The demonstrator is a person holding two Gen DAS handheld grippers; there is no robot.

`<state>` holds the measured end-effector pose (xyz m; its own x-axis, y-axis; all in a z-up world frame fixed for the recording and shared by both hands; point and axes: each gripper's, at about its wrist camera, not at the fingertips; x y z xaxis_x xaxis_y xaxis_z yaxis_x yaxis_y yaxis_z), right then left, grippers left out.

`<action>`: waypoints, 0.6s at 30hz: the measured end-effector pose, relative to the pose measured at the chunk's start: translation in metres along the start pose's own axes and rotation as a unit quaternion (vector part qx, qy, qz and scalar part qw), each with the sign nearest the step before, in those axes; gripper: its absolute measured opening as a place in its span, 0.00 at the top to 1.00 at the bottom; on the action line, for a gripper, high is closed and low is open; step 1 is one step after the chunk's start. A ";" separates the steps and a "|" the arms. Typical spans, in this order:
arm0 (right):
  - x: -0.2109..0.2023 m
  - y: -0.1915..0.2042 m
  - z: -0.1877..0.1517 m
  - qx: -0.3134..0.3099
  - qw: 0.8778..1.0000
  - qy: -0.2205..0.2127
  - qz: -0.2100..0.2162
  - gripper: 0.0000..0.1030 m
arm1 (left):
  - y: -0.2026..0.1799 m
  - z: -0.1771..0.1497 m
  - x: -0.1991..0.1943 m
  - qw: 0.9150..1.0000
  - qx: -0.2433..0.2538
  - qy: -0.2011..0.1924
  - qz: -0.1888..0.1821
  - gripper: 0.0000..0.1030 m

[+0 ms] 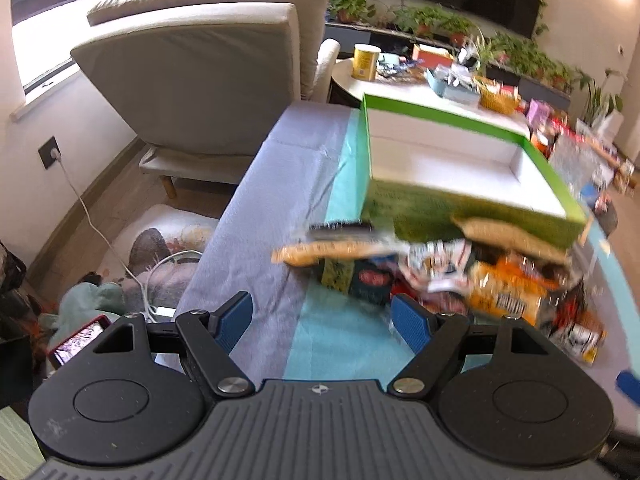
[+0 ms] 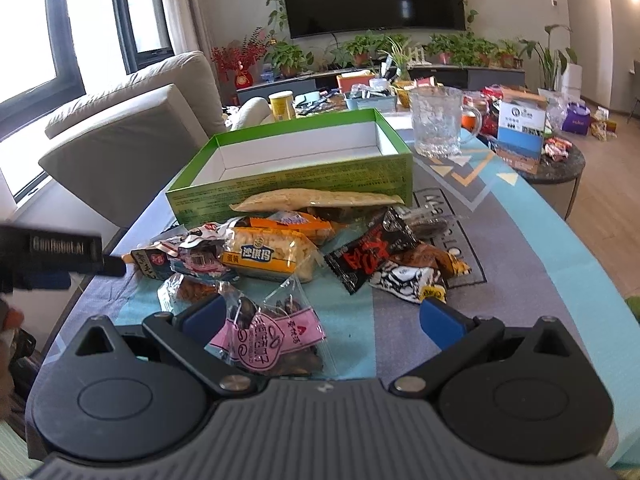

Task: Organize snacks
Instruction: 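Move both tools over the snack pile in front of the green box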

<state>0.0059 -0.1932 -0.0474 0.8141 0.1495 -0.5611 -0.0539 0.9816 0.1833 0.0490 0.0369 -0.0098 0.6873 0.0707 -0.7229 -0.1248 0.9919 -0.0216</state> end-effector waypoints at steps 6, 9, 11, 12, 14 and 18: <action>0.011 0.008 0.002 -0.022 1.000 0.001 0.021 0.51 | 0.003 0.010 0.006 1.000 -0.007 -0.013 -0.023 0.29; 0.017 0.010 0.003 -0.031 0.999 -0.002 0.034 0.51 | 0.004 0.011 0.014 1.000 0.008 -0.008 -0.025 0.31; 0.022 0.011 0.005 -0.031 0.999 -0.002 0.038 0.51 | 0.006 0.011 0.021 1.000 0.013 0.001 -0.028 0.35; 0.025 0.012 0.006 -0.030 0.999 -0.003 0.040 0.51 | 0.007 0.011 0.024 0.999 0.012 0.003 -0.030 0.37; 0.031 0.012 0.008 -0.027 0.999 -0.004 0.045 0.51 | 0.010 0.009 0.027 0.999 0.008 -0.001 -0.034 0.39; 0.040 0.012 0.008 -0.028 0.998 0.001 0.050 0.51 | 0.009 0.002 0.026 0.997 0.025 -0.012 -0.070 0.39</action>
<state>0.0421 -0.1761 -0.0608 0.8019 0.2479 -0.5435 -0.1672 0.9666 0.1942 0.0671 0.0484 -0.0275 0.7125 -0.0661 -0.6985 0.0085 0.9963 -0.0856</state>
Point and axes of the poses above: each gripper's, at about its wrist camera, not at the fingertips, and x roughly the way its jaws point, y to its left, z to its top, and after that the axes turned 7 degrees about z, right-handed
